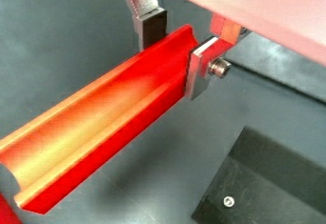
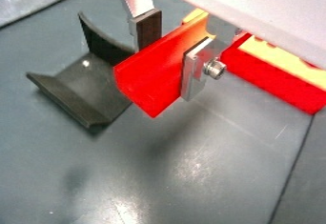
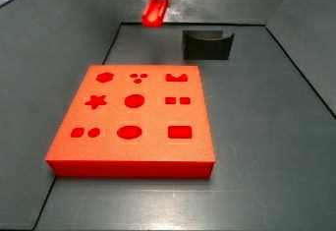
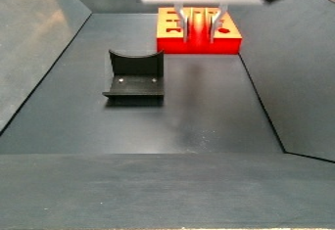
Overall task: Pick up the arch object. Move up. Place the arch object on the fixture. Regrasp the arch object. Move to above the board. Insert the arch object.
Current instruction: Place the arch object on the fixture.
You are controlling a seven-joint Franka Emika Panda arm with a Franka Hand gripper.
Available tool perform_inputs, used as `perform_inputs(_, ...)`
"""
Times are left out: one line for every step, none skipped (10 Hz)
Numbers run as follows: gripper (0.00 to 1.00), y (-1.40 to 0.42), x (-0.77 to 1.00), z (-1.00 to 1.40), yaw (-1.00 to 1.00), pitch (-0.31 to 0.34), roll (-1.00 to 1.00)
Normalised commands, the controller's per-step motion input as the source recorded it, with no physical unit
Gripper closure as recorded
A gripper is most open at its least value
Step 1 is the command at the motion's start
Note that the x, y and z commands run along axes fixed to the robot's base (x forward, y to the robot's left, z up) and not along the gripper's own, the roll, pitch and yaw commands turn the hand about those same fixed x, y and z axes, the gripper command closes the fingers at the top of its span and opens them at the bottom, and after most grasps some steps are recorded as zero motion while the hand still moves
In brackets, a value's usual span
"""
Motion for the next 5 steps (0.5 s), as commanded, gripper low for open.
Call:
perform_inputs(1.00, 0.01, -0.02, 0.81, -0.01, 0.034, 0.01)
perform_inputs(1.00, 0.01, -0.01, 0.58, -0.01, 0.045, 0.01)
perform_inputs(1.00, 0.01, 0.00, 0.46, -0.01, 0.054, 0.01)
perform_inputs(1.00, 0.01, 0.01, 0.22, -0.01, 0.066, 0.01)
perform_inputs(1.00, -0.23, 1.00, 0.11, 0.38, -0.069, 0.24)
